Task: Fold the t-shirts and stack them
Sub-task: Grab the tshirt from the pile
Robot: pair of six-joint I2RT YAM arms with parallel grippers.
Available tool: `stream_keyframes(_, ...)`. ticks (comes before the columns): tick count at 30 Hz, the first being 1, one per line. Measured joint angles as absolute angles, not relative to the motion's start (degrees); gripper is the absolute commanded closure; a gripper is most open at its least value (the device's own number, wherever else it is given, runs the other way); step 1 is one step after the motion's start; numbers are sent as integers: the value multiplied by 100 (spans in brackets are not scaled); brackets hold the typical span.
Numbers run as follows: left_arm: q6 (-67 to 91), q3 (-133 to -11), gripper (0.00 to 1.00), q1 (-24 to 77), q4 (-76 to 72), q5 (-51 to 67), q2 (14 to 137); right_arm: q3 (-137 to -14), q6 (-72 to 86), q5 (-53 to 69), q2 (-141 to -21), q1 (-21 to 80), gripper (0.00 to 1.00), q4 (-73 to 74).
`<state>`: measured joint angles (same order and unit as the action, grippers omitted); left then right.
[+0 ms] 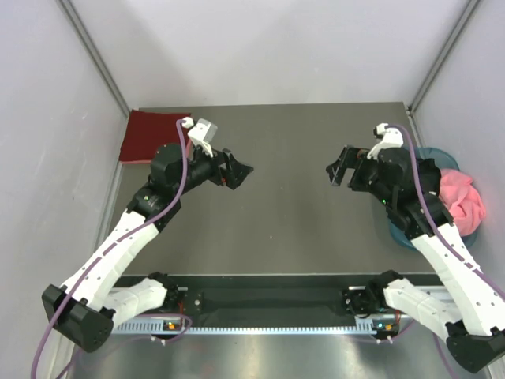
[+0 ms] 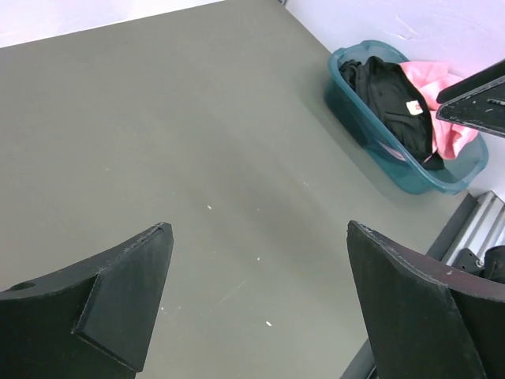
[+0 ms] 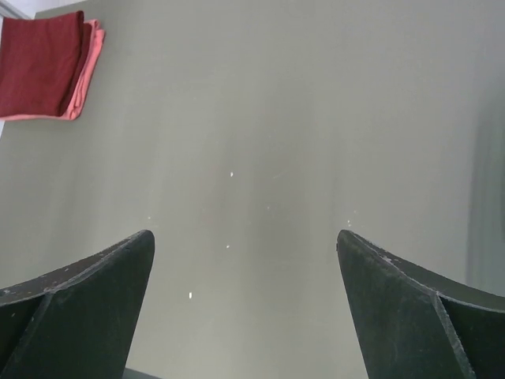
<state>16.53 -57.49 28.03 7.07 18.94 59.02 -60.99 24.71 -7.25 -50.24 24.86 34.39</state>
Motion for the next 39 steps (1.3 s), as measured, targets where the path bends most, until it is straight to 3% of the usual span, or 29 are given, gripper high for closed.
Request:
stream_keyframes(15, 1588, -5723, 6, 2803, 760, 1326, 5916, -6106, 2434, -2073, -5441, 2316, 0, 3479)
stream_keyframes(18, 1588, -5717, 6, 2803, 773, 1253, 5916, -6119, 2366, -2163, -5710, 1435, 4, 3535)
stream_keyframes(21, 1590, -5697, 6, 2803, 770, 1236, 5911, -6119, 2294, -2086, -6060, 115, 21, 3518)
stream_keyframes(26, 1594, -5677, 7, 2803, 773, 1236, 5911, -6108, 2196, -2117, -6541, -895, 33, 3422)
stream_keyframes(33, 1597, -5634, 7, 2814, 766, 1232, 5861, -5935, 2091, -1682, -7666, -1726, 28, 2853)
stream_keyframes(39, 1614, -5579, 8, 2912, 768, 1229, 5892, -5551, 2119, -1116, -8230, -2062, 30, 2486)
